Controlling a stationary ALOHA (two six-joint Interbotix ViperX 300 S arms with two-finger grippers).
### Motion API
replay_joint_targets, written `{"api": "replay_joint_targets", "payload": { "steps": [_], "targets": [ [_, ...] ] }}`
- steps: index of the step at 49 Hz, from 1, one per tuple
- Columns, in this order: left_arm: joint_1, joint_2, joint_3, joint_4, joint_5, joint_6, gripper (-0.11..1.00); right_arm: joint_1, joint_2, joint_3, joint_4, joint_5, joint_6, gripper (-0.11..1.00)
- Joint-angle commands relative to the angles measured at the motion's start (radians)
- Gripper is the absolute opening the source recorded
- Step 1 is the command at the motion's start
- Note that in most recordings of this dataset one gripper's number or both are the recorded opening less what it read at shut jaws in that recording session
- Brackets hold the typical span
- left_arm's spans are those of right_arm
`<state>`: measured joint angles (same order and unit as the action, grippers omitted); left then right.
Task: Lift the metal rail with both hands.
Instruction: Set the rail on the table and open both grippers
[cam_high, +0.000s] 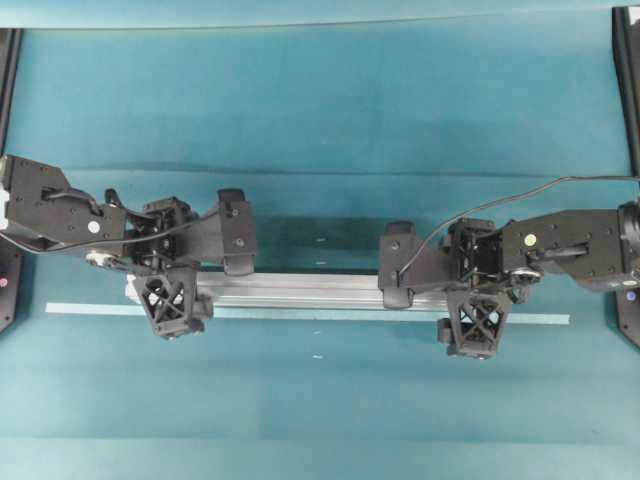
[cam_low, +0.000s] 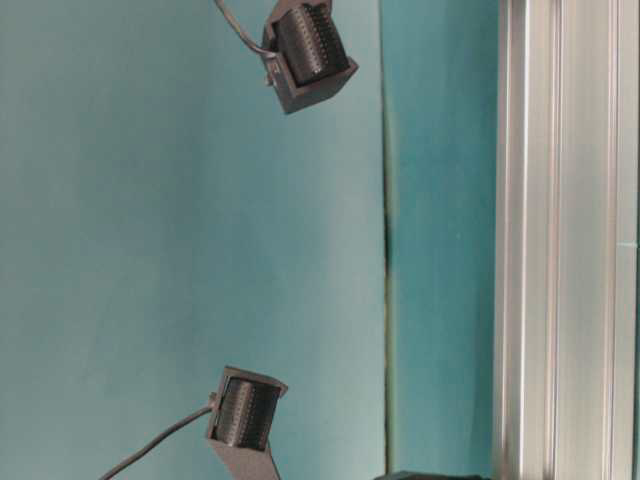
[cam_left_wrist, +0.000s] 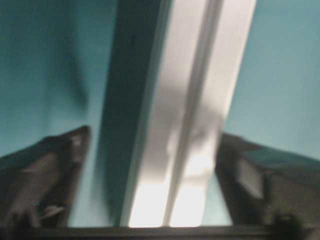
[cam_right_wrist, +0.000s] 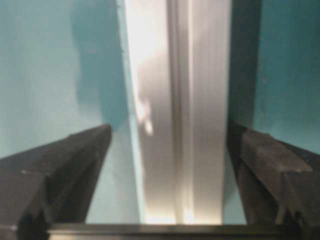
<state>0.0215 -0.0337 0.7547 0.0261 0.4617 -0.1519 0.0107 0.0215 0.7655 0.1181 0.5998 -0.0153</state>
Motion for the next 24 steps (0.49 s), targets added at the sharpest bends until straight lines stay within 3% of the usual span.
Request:
{"api": "replay_joint_targets", "payload": {
  "steps": [1,13,24],
  "targets": [
    [-0.002,-0.023,-0.006,0.000,-0.003,0.003,0.98,0.002,0.002,-0.006,0.000,-0.006,-0.002,0.94],
    [-0.002,-0.058,-0.005,0.000,0.003,0.011,0.96,-0.023,-0.015,-0.008,-0.002,-0.023,0.003,0.94],
    [-0.002,-0.167,0.008,0.000,0.080,0.012,0.96,-0.074,-0.137,-0.011,-0.002,-0.048,0.029,0.94]
  ]
}}
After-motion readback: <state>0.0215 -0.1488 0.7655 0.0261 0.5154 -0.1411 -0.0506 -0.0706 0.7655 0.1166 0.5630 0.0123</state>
